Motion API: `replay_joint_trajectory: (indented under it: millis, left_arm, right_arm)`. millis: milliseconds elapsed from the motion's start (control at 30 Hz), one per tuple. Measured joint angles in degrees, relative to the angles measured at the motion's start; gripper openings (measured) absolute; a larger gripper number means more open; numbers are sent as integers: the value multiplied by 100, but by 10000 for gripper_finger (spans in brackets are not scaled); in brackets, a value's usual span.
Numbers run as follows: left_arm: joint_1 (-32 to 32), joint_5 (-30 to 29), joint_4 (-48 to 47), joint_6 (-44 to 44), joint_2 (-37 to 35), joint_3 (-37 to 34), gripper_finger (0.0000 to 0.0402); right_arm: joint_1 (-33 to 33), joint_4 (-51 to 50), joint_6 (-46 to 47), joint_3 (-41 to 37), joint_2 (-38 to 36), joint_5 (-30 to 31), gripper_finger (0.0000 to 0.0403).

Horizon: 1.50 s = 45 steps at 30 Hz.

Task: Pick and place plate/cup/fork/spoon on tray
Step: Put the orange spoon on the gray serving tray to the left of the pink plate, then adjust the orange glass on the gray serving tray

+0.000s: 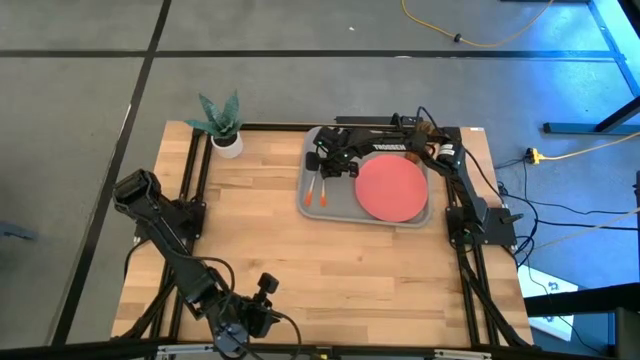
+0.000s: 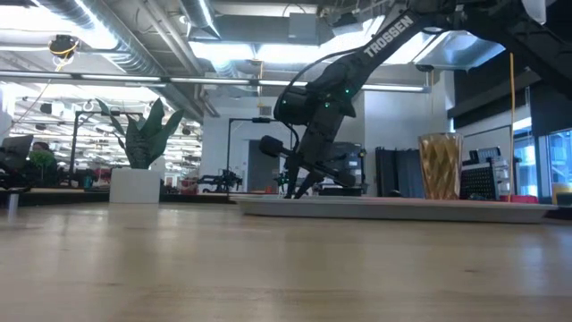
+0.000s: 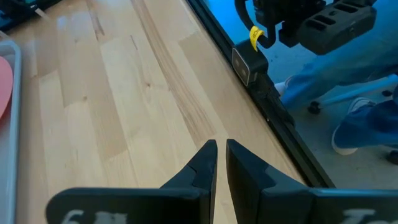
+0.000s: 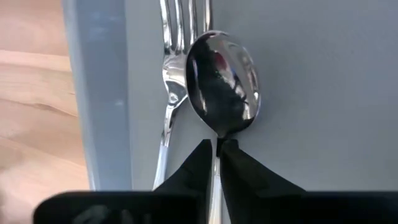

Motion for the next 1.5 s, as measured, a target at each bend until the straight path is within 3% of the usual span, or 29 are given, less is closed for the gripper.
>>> replay_joint_trajectory:
  millis: [733, 833, 1000, 1200, 1400, 1500]
  left_arm:
    - [1, 177, 9, -44, 0, 0, 27]
    - [2, 174, -50, -44, 0, 0, 27]
    - [41, 121, -109, -44, 0, 0, 27]
    - [273, 6, -146, 0, 0, 0, 27]
    - [982, -676, -552, 23, 0, 0, 27]
    - [1589, -587, -553, 288, 0, 0, 27]
  right_arm:
    - [99, -98, -297, -9, -154, 7, 39]
    - [103, -378, -693, -9, -470, 174, 39]
    - [210, -978, -1625, -9, -1225, 989, 39]
    - [564, -1779, -3117, -7, -2254, 1053, 39]
    - [984, -2683, -3957, -2, -3062, 1153, 39]
    - [1121, -3518, -4041, -2, -3305, 1565, 39]
